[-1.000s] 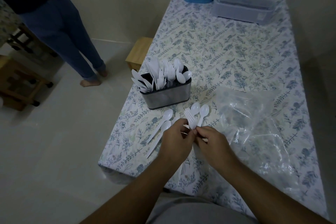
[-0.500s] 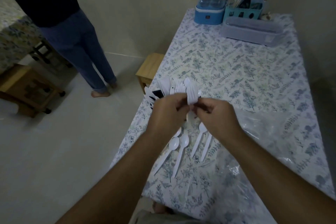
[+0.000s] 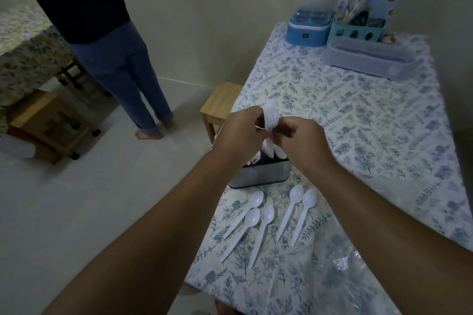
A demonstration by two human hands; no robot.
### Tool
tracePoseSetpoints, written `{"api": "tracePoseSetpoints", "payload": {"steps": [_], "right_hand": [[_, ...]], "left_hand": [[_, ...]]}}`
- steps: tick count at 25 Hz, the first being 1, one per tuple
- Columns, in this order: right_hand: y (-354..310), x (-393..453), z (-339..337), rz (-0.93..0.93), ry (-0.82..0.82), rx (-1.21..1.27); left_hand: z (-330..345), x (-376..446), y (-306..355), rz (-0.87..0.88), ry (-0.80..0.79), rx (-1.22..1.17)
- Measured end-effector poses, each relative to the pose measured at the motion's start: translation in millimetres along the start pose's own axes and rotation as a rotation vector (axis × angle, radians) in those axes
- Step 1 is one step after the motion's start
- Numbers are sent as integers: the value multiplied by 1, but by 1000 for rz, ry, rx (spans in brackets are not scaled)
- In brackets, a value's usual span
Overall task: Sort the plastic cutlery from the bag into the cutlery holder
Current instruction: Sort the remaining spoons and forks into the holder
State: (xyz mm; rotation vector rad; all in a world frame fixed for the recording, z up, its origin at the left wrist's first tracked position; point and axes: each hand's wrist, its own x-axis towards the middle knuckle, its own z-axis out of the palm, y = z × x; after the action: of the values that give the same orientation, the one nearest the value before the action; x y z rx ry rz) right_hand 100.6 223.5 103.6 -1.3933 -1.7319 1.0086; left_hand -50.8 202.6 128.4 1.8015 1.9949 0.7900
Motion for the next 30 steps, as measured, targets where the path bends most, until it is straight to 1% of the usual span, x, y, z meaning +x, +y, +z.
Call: {"api": "tracePoseSetpoints", "payload": {"steps": [2,5,6,7,8,9,11,13,14,15,17,18,20,23,25,26,28,29,30], "right_hand": [[1,3,2,-1,-10,-46],[7,0,3,0,-110,-314],[8,-1,2,-2,-119,-393],[8,-2,1,-3,-105,-428],[6,-3,-1,-14,-76,-432],[4,-6,-3,-38,-47,-417],[-1,-14,-7,-76,-9,-384],[-1,-31,-11,-56,30,-310],[4,-43,-12,-7,37,-246],[11,-56,-11,63,15,-186],[34,-84,-3,214,-100,-125],[47,-97,3,282,-162,-115],[70,-117,13,395,-254,-85],[87,-136,23,516,-303,-12],[91,-144,24,567,-309,25],[92,-146,24,588,-299,43],[92,-146,25,632,-259,117],[91,-145,26,662,-234,190],[91,-144,28,692,-207,282]], "left_hand": [[0,3,-3,-6,-28,47],[-3,1,-5,-3,-184,222],[-7,2,-3,-24,-234,258],[-10,4,-2,-50,-287,277],[-14,5,2,-57,-302,292],[-18,4,7,-47,-290,299],[-25,-7,15,-4,-153,256],[-27,-35,19,23,34,103],[-23,-56,16,18,85,24],[-15,-77,11,-7,83,-33],[13,-116,-16,-126,-16,-57],[33,-130,-37,-216,-67,-34],[69,-149,-79,-369,-108,30],[99,-162,-118,-504,-142,65],[105,-164,-127,-511,-148,80],[103,-164,-126,-516,-120,63],[95,-166,-116,-527,-86,-57],[91,-167,-110,-499,-135,-168],[87,-170,-102,-461,-246,-307]]}}
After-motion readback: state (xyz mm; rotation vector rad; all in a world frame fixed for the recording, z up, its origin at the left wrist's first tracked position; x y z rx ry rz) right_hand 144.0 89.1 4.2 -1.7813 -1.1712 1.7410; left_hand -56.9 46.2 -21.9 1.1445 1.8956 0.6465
